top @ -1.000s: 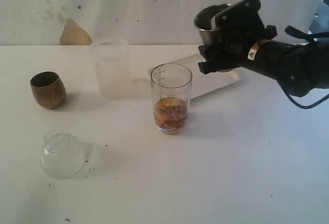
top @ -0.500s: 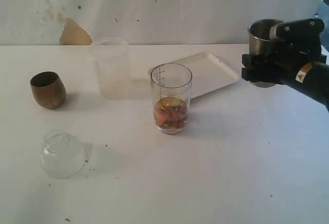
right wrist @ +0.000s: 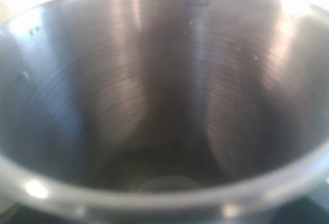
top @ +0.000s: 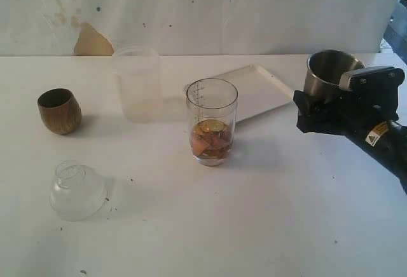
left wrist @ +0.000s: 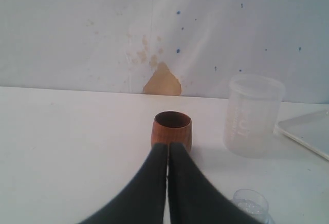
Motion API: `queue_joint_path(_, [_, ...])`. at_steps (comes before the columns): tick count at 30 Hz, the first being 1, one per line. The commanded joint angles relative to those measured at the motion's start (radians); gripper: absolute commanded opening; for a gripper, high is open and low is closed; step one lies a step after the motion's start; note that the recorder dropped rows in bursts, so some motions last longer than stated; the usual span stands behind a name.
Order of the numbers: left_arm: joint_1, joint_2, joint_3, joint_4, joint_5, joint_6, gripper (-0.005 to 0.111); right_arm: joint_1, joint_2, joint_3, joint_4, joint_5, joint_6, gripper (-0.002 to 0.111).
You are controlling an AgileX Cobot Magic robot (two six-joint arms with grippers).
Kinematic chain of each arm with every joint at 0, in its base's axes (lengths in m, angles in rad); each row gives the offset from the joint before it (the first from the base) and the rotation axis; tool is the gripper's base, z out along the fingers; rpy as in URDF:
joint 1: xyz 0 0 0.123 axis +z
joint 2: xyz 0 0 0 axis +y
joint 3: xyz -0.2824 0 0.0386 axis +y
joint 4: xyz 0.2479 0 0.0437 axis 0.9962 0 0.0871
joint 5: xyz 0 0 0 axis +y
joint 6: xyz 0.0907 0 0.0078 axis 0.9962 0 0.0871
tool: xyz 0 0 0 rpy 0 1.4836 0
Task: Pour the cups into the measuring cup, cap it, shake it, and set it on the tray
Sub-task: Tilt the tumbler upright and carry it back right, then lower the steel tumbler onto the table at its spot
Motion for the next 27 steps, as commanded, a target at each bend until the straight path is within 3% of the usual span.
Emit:
queue_joint_path(1, [-0.004, -0.003, 0.005, -0.007, -0.003, 0.000, 0.001, -0.007, 0.050, 0.004, 0.033, -0.101, -0.040, 0.000])
queue_joint_path(12, [-0.004, -0.003, 0.005, -0.007, -0.003, 0.000, 0.001, -0.007, 0.185, -0.012, 0.046, -0.130, -0.057, 0.000])
queue_joint_path(27, [-0.004, -0.003, 0.005, -0.007, -0.003, 0.000, 0.001, -0.007, 0.207, -0.012, 0.046, -0.130, -0.057, 0.000])
